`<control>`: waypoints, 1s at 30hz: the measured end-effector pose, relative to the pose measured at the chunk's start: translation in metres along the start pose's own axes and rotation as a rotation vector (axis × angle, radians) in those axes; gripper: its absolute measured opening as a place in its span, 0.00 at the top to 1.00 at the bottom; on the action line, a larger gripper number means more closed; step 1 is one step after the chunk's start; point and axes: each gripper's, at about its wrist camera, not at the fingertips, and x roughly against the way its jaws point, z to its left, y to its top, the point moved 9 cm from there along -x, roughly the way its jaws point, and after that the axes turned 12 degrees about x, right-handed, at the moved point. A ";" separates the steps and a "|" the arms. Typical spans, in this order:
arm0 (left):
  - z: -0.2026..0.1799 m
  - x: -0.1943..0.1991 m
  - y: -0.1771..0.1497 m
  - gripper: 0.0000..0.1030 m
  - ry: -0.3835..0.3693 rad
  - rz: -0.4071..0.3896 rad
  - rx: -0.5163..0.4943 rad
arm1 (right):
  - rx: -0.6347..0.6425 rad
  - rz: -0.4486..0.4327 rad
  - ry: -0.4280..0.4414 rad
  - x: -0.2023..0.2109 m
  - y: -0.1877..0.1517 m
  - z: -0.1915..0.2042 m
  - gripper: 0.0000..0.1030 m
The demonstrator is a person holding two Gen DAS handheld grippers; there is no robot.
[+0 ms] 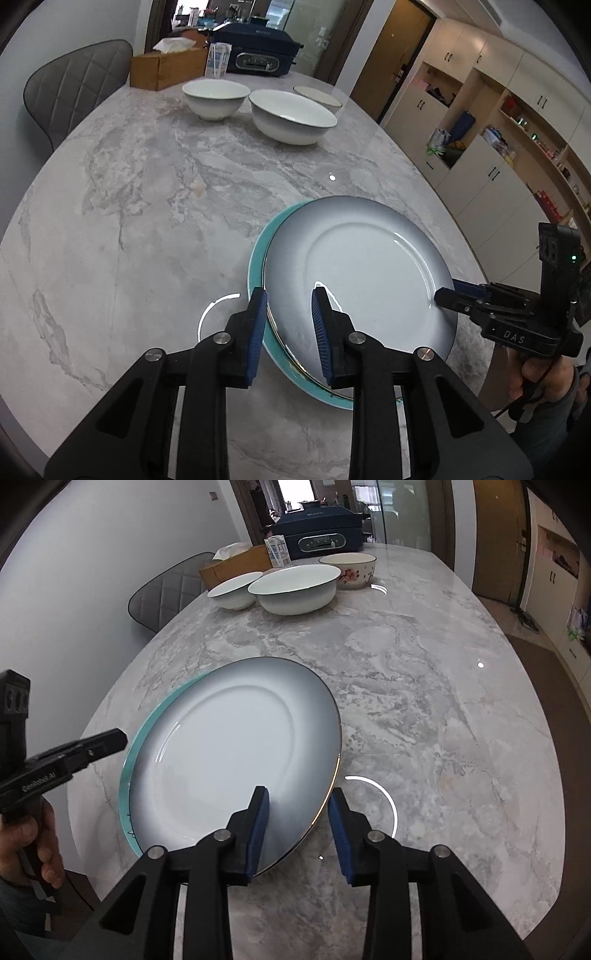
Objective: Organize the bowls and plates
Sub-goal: 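Lower the grey-rimmed plate with both tools onto the teal plates, then open both tools and pull back from the plate stack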
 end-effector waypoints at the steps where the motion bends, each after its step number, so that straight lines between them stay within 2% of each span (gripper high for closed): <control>1: -0.001 0.003 0.002 0.73 -0.008 -0.009 0.000 | 0.005 -0.001 -0.007 0.000 0.000 0.000 0.62; 3: 0.002 0.007 0.005 0.72 -0.010 -0.016 0.010 | 0.005 0.003 -0.012 -0.001 -0.001 0.000 0.61; 5: 0.007 0.008 0.006 0.72 -0.019 -0.013 0.028 | 0.007 0.015 -0.016 -0.004 -0.003 0.002 0.55; 9: 0.014 0.007 0.002 0.72 -0.024 -0.003 0.047 | 0.075 0.032 -0.080 -0.008 -0.005 0.012 0.48; 10: 0.015 0.007 0.000 0.72 -0.025 -0.002 0.049 | 0.082 0.034 -0.090 -0.008 -0.005 0.013 0.44; 12: 0.018 0.008 -0.002 0.72 -0.029 -0.001 0.056 | 0.105 0.031 -0.110 -0.006 -0.003 0.018 0.29; 13: 0.020 0.007 -0.003 0.72 -0.030 0.000 0.058 | 0.129 0.023 -0.128 -0.004 -0.002 0.021 0.17; 14: 0.022 0.008 -0.003 0.72 -0.030 -0.002 0.064 | 0.164 0.014 -0.150 -0.001 0.000 0.026 0.10; 17: 0.026 0.008 -0.004 0.72 -0.033 -0.003 0.078 | 0.254 -0.004 -0.194 0.004 0.004 0.041 0.03; 19: 0.028 0.008 -0.005 0.72 -0.031 -0.004 0.077 | 0.240 0.001 -0.189 0.005 0.004 0.040 0.01; 20: 0.027 0.008 -0.005 0.67 -0.032 -0.006 0.072 | 0.223 0.000 -0.187 0.007 0.004 0.037 0.00; 21: 0.027 0.009 -0.005 0.47 -0.035 -0.013 0.071 | 0.210 -0.004 -0.193 0.009 0.004 0.034 0.00; 23: 0.028 0.014 -0.001 0.23 -0.032 -0.053 0.068 | 0.182 -0.015 -0.210 0.017 0.002 0.024 0.00; 25: 0.031 0.019 0.006 0.10 -0.025 -0.077 0.068 | 0.152 -0.032 -0.201 0.024 0.001 0.015 0.00; 26: 0.032 0.020 0.009 0.00 -0.011 -0.075 0.064 | 0.134 -0.041 -0.192 0.028 0.002 0.009 0.00; 28: 0.035 0.022 0.016 0.00 0.034 -0.093 0.040 | 0.094 -0.070 -0.175 0.035 0.007 -0.004 0.00; 30: 0.033 0.025 0.027 0.00 0.036 -0.135 0.020 | 0.039 -0.107 -0.166 0.043 0.015 -0.021 0.00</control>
